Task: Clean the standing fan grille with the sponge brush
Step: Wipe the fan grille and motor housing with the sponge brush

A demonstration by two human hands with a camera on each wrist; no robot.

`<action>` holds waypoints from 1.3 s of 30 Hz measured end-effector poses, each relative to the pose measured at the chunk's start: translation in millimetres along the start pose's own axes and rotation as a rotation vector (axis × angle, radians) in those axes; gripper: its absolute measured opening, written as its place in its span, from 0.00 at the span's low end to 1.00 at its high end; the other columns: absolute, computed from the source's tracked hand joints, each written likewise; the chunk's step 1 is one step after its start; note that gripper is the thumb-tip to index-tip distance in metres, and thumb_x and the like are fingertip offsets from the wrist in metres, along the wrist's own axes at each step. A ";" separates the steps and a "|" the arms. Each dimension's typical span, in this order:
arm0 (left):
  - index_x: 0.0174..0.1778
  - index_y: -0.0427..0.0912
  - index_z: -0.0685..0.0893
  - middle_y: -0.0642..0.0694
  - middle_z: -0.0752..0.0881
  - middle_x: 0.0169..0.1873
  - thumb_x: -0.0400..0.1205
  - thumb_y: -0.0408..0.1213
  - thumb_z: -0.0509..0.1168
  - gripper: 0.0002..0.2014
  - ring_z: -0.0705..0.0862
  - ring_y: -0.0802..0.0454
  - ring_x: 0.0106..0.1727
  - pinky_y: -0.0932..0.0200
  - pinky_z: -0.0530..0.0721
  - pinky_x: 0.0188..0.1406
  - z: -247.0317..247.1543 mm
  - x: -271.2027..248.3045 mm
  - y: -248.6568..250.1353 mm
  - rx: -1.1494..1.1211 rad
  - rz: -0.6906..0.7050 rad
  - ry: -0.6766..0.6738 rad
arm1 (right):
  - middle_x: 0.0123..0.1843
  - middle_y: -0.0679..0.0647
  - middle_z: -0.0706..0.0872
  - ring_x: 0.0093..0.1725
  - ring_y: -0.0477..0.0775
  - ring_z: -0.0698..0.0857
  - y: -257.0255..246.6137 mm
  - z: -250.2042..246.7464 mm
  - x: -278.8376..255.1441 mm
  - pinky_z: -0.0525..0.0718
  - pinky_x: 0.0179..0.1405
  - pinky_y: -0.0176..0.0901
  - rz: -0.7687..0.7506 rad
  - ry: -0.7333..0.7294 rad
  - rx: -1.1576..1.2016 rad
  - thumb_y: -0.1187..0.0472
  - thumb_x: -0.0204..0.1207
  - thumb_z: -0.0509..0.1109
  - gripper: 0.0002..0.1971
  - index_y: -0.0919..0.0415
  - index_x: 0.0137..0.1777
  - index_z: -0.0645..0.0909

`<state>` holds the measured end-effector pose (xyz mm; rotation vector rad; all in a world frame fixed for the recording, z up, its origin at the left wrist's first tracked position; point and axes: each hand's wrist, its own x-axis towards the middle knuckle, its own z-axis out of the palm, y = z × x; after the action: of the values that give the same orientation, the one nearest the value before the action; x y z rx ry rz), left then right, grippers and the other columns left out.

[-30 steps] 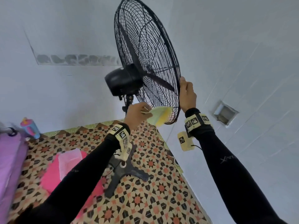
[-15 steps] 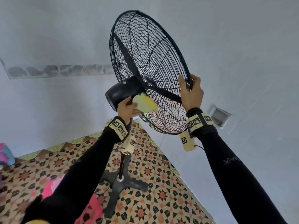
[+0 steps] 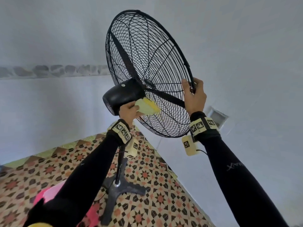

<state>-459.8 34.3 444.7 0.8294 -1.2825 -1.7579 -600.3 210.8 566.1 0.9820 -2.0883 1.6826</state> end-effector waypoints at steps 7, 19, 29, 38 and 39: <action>0.68 0.31 0.86 0.31 0.89 0.59 0.85 0.22 0.68 0.15 0.94 0.46 0.39 0.57 0.93 0.41 -5.3 -10.5 -5.9 0.046 0.008 -0.156 | 0.60 0.47 0.89 0.61 0.47 0.87 4.1 -0.1 -0.9 0.84 0.68 0.50 -0.015 0.015 -0.005 0.29 0.78 0.66 0.30 0.49 0.69 0.76; 0.66 0.26 0.85 0.37 0.86 0.58 0.84 0.21 0.68 0.14 0.91 0.38 0.52 0.60 0.91 0.37 21.1 -44.1 -2.2 -0.026 0.033 -0.074 | 0.62 0.45 0.89 0.61 0.45 0.86 4.6 -1.8 -2.4 0.81 0.65 0.41 -0.012 -0.014 0.021 0.29 0.78 0.66 0.30 0.49 0.70 0.76; 0.68 0.28 0.86 0.36 0.88 0.60 0.86 0.22 0.65 0.15 0.93 0.40 0.48 0.61 0.92 0.36 19.4 -53.7 -2.9 0.017 0.110 0.053 | 0.63 0.44 0.88 0.61 0.44 0.86 0.6 -2.3 -10.3 0.82 0.66 0.42 0.001 -0.023 0.039 0.28 0.77 0.66 0.30 0.48 0.70 0.75; 0.70 0.33 0.87 0.44 0.89 0.55 0.85 0.27 0.69 0.17 0.94 0.45 0.41 0.41 0.95 0.46 25.4 -73.5 -18.6 0.146 0.100 -0.018 | 0.61 0.43 0.88 0.60 0.42 0.86 -2.7 -4.3 -12.4 0.79 0.60 0.31 0.008 -0.039 0.029 0.30 0.78 0.67 0.28 0.47 0.69 0.75; 0.69 0.35 0.88 0.45 0.89 0.54 0.85 0.29 0.69 0.16 0.94 0.46 0.44 0.40 0.95 0.46 25.2 -71.2 -15.6 0.145 0.115 0.062 | 0.61 0.42 0.88 0.59 0.41 0.86 -3.3 -4.6 -12.6 0.77 0.57 0.27 0.009 -0.048 0.030 0.30 0.79 0.67 0.28 0.47 0.70 0.75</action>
<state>-451.0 110.7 440.4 0.8668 -1.4008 -1.5525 -589.8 219.0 562.3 1.0336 -2.1064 1.7165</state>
